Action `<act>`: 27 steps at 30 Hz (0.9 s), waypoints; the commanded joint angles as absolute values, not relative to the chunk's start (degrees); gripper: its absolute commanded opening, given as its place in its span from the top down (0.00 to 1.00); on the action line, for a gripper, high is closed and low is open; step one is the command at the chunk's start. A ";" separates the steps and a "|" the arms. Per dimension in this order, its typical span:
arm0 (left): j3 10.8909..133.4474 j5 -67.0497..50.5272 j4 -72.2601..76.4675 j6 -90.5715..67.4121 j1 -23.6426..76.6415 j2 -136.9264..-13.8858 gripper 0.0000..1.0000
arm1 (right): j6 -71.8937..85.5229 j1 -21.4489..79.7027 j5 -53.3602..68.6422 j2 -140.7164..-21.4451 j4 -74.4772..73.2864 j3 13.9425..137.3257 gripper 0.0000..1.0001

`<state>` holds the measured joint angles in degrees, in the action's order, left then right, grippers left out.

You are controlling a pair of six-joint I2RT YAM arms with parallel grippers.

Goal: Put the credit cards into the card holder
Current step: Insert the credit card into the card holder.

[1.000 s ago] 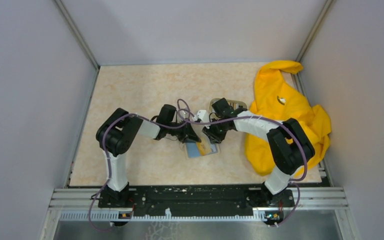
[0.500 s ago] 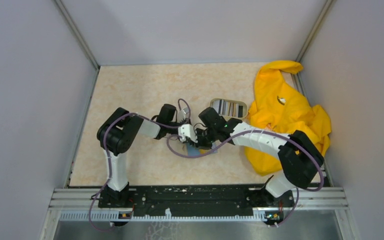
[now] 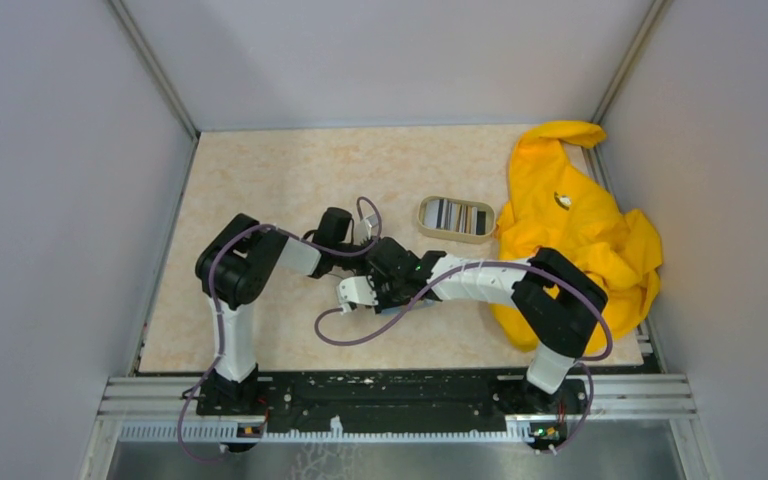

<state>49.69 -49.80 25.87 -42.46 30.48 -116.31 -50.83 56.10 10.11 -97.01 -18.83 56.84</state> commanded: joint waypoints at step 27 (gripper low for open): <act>48.92 -45.94 22.59 -38.64 30.15 -119.63 0.60 | -50.52 52.40 -3.32 -94.35 -16.54 54.25 0.94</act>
